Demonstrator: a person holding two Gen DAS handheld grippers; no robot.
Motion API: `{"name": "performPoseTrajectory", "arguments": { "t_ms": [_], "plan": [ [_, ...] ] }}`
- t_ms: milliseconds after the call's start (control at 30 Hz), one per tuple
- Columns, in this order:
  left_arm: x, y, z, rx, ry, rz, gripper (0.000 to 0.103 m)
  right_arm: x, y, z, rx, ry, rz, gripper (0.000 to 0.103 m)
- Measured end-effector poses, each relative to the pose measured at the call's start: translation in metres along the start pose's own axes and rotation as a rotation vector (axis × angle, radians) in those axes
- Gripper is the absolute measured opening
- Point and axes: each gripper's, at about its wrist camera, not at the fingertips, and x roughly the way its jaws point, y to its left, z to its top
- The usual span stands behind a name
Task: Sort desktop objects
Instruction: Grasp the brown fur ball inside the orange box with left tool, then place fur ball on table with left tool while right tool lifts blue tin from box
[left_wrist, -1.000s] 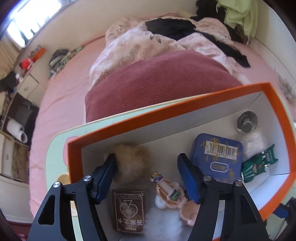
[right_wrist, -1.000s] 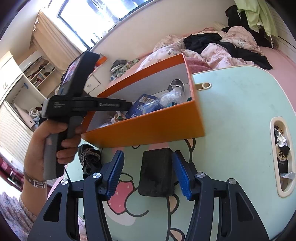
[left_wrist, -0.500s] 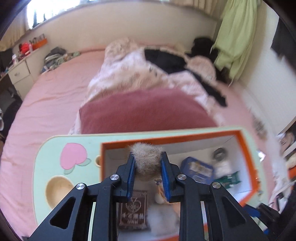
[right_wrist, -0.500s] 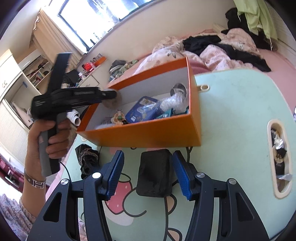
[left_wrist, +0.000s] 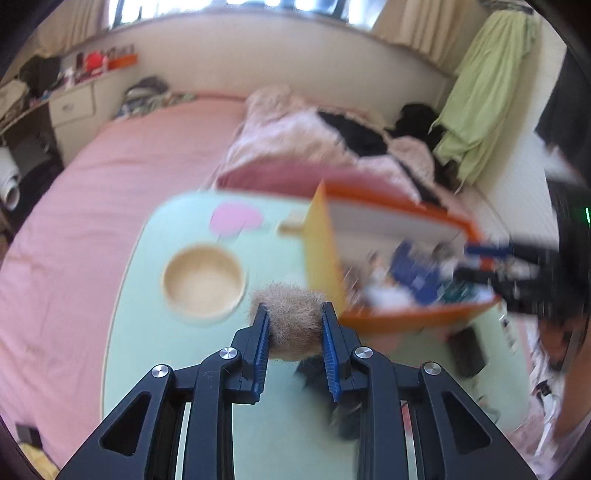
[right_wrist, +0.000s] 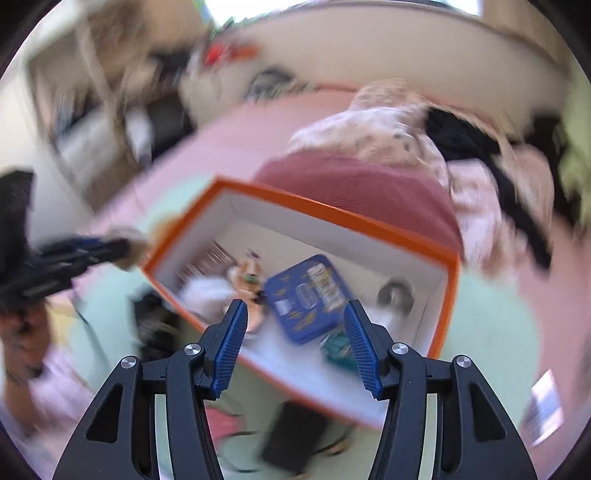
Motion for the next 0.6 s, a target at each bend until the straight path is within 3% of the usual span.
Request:
{"name": "performPoseTrajectory", "arguments": {
  "t_ms": [100,200,233,300,367,400,467,600],
  "plan": [
    [0.011,0.001,-0.016,-0.016,0.026,-0.030,0.025,0.030,0.000,0.014,-0.116,0.146,-0.020,0.056],
    [0.020,-0.006,-0.024,-0.016,0.039,-0.061,0.026,0.055,-0.005,0.021,-0.150,0.280,0.049,0.056],
    [0.022,-0.010,-0.025,-0.006,0.035,-0.066,0.026,0.062,-0.006,0.022,-0.163,0.311,0.062,0.060],
    [0.023,-0.016,-0.026,0.011,0.028,-0.074,0.030,0.071,-0.006,0.025,-0.197,0.331,0.036,0.071],
    [0.027,-0.020,-0.028,0.016,0.031,-0.086,0.056,0.083,-0.007,0.026,-0.202,0.388,0.067,0.073],
    [0.027,-0.021,-0.030,0.012,0.033,-0.087,0.062,0.089,-0.008,0.027,-0.184,0.420,0.105,0.073],
    [0.030,-0.019,-0.033,-0.002,0.039,-0.102,0.065,0.096,-0.016,0.029,-0.140,0.437,0.155,0.075],
    [0.027,-0.010,-0.034,-0.039,0.023,-0.127,0.065,0.095,-0.021,0.031,-0.143,0.397,0.124,0.068]
  ]
}}
